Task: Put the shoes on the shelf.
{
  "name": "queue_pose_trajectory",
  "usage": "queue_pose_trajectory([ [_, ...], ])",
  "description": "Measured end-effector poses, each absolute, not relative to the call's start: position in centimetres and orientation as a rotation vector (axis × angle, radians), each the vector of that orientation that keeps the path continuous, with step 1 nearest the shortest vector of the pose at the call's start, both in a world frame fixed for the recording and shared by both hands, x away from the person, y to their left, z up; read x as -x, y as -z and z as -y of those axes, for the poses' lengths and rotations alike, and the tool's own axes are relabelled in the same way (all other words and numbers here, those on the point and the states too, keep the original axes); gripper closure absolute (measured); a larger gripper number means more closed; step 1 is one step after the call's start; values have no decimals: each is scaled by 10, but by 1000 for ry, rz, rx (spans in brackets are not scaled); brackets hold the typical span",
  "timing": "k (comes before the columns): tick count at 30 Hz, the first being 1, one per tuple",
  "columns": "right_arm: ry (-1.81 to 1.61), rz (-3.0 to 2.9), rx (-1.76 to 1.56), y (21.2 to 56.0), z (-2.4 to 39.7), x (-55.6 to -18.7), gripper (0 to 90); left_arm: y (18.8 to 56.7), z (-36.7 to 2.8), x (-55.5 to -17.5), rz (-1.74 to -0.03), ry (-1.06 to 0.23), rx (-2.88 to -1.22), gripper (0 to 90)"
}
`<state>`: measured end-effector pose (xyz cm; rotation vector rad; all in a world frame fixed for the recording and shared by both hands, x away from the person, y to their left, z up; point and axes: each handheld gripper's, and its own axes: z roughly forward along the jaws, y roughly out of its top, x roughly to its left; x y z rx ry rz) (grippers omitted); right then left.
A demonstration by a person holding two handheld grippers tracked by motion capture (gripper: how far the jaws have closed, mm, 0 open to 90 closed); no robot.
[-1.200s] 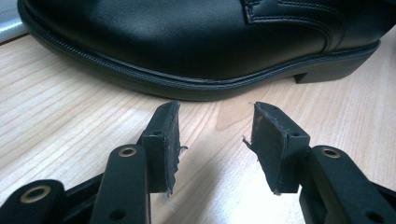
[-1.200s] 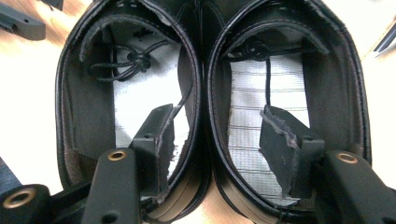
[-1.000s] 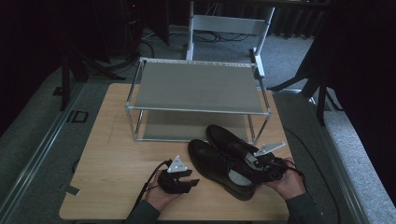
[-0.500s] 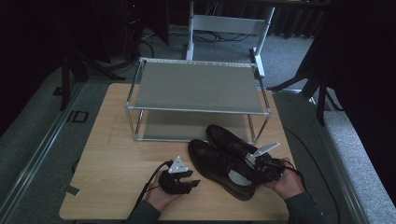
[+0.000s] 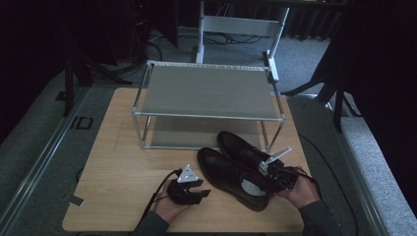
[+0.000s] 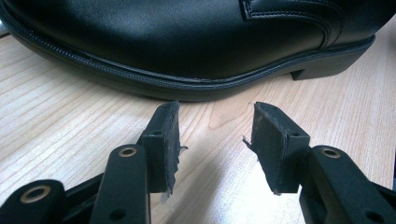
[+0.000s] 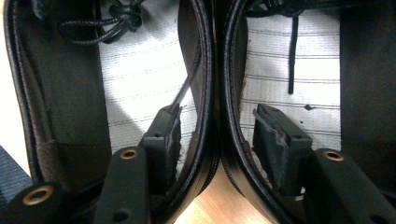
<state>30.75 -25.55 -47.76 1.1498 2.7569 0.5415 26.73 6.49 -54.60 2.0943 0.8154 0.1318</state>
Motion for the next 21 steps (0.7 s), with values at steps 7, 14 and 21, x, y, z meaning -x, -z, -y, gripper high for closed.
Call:
queue_pose_trajectory([
  [7,-493,-2769,-1187,477,252,-311,654,546,-64,-266,-815,-129,-2092,524],
  [14,-480,-2745,-1237,479,249,-311,777,546,-64,-266,-812,-131,-2097,525],
  [21,-526,-2706,-1257,479,250,-309,799,546,-64,-267,-819,-129,-2090,524],
])
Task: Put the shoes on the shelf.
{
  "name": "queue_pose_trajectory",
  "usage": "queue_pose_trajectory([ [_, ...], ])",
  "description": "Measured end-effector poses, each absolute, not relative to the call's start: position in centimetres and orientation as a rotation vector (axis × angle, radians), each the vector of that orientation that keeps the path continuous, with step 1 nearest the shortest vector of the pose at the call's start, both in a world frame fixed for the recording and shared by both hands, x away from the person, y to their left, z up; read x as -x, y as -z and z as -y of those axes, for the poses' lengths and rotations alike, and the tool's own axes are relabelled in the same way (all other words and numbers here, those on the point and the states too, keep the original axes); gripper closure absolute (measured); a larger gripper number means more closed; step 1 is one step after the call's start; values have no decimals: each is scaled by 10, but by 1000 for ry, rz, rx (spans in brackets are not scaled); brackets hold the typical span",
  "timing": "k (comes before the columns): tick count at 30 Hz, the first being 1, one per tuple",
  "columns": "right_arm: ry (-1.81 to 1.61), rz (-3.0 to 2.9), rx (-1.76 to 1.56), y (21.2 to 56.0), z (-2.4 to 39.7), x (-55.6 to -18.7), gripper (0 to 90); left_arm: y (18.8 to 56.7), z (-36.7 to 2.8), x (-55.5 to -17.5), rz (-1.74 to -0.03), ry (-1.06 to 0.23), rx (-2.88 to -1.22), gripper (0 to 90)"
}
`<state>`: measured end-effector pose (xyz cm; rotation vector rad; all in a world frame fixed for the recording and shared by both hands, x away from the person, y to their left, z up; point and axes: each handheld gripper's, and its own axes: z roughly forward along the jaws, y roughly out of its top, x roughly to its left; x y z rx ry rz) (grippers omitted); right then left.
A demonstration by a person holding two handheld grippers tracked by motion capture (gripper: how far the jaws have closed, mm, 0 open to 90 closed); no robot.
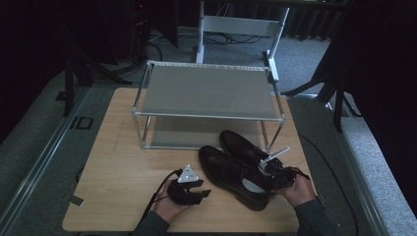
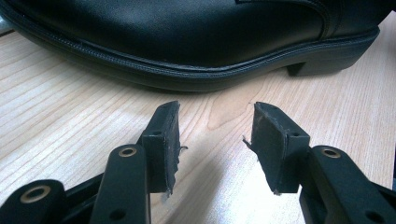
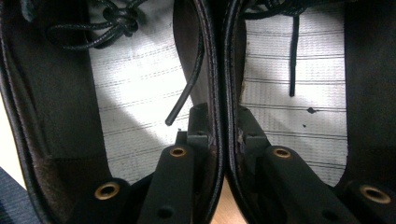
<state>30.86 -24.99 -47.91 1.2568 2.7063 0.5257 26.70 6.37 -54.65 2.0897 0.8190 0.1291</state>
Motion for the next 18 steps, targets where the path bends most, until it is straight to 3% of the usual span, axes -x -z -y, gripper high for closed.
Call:
queue_pose_trajectory([
  [18,-630,-2660,-1285,471,246,-307,805,545,-64,-267,-813,-128,-2082,521],
])
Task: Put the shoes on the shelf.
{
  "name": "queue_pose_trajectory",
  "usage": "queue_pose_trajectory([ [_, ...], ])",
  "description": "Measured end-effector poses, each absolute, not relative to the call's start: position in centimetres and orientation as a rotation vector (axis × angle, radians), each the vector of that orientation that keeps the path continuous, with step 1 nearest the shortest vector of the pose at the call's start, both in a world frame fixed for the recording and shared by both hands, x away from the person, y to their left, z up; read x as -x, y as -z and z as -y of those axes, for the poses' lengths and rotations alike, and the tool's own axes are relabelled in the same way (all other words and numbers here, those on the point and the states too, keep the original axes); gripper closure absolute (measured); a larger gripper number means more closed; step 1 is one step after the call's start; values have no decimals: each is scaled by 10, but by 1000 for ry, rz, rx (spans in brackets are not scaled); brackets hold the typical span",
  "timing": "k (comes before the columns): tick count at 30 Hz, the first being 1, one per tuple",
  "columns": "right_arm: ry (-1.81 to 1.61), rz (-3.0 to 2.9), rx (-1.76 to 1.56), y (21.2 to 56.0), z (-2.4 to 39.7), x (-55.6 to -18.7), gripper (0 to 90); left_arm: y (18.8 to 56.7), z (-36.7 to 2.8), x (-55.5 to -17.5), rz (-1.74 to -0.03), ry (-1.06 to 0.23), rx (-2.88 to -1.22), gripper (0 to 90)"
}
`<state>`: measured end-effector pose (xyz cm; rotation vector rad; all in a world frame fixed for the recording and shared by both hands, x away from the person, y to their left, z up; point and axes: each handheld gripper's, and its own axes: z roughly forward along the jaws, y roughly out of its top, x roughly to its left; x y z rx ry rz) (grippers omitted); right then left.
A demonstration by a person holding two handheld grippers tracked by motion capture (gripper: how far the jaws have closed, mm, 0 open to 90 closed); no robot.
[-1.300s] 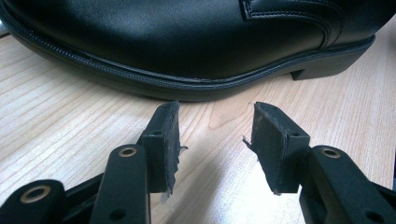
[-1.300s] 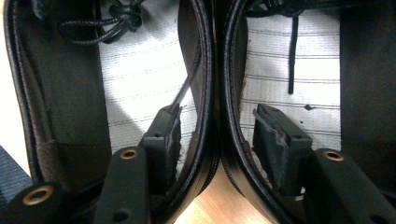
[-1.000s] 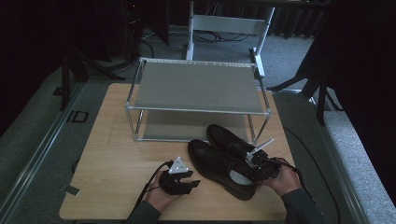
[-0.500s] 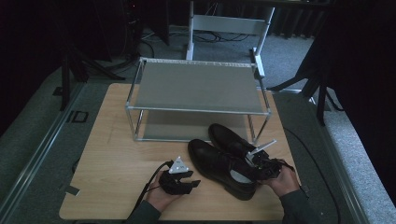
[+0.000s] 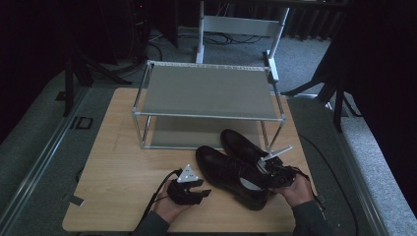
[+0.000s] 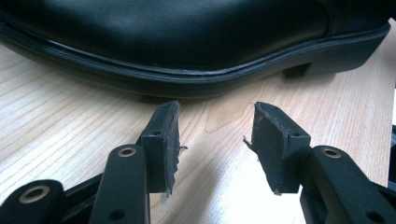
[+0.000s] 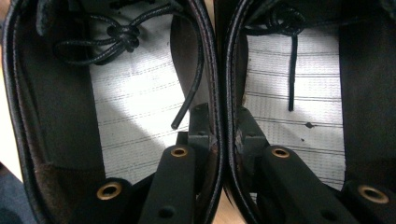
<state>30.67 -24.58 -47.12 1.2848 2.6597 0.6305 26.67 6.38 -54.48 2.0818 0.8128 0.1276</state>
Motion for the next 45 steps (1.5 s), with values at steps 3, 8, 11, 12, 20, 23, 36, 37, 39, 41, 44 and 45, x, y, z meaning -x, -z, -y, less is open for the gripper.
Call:
queue_pose_trajectory([
  [3,-669,-2624,-1300,470,245,-308,805,545,-64,-267,-812,-129,-2082,521],
  [8,-696,-2596,-1325,469,242,-311,805,544,-65,-267,-813,-131,-2080,521],
  [11,-699,-2595,-1317,468,239,-313,805,544,-65,-267,-816,-132,-2079,521],
  [12,-699,-2598,-1323,468,238,-314,805,544,-65,-267,-818,-132,-2076,521],
  [20,-733,-2589,-1327,467,230,-318,804,542,-68,-268,-830,-145,-2065,521],
  [23,-738,-2587,-1325,465,226,-320,804,541,-71,-269,-845,-151,-2053,521],
  [36,-805,-2574,-1318,459,207,-331,803,534,-83,-273,-899,-190,-2017,521],
  [37,-808,-2575,-1316,459,206,-332,803,534,-83,-274,-902,-190,-2016,521],
  [39,-810,-2578,-1308,458,203,-334,803,534,-84,-274,-906,-194,-2013,521],
  [41,-815,-2577,-1305,457,200,-335,803,534,-85,-274,-911,-196,-2009,521],
  [44,-829,-2571,-1304,456,196,-338,803,534,-86,-275,-911,-201,-2008,521],
  [45,-831,-2566,-1306,455,195,-338,803,534,-86,-275,-911,-201,-2008,521],
])
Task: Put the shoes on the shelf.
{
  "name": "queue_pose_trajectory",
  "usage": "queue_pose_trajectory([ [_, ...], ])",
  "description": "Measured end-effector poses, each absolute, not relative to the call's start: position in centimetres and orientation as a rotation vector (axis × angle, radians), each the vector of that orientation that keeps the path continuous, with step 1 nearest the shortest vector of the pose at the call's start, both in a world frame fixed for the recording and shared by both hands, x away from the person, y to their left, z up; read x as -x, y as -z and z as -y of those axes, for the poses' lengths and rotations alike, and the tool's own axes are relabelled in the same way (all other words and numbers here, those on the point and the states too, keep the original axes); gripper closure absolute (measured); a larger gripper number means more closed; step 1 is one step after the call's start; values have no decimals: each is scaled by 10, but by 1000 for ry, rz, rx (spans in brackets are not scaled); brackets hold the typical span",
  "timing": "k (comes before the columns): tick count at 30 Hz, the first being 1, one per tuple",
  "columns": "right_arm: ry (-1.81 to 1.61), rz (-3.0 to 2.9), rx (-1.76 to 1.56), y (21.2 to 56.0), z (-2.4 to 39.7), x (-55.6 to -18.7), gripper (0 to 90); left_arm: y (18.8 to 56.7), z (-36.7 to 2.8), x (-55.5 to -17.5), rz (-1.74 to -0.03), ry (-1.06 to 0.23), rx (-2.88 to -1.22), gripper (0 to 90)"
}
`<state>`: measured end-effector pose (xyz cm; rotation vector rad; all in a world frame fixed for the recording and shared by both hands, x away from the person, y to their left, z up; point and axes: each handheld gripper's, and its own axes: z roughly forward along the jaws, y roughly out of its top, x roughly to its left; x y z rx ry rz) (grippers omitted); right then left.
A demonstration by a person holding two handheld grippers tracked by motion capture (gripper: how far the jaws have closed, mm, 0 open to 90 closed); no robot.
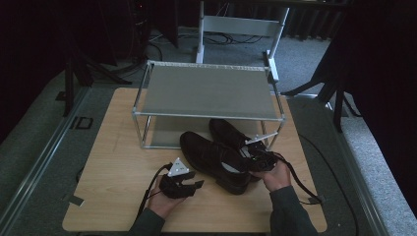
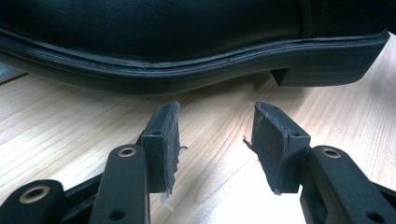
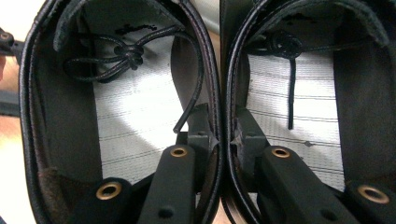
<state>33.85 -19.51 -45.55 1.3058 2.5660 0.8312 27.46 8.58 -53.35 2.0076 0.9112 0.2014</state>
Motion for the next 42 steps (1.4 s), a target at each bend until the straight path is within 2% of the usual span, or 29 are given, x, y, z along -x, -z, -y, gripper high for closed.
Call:
queue_pose_trajectory([
  [42,-846,-2379,-1460,458,182,-364,801,528,-94,-283,-959,-265,-1987,522],
])
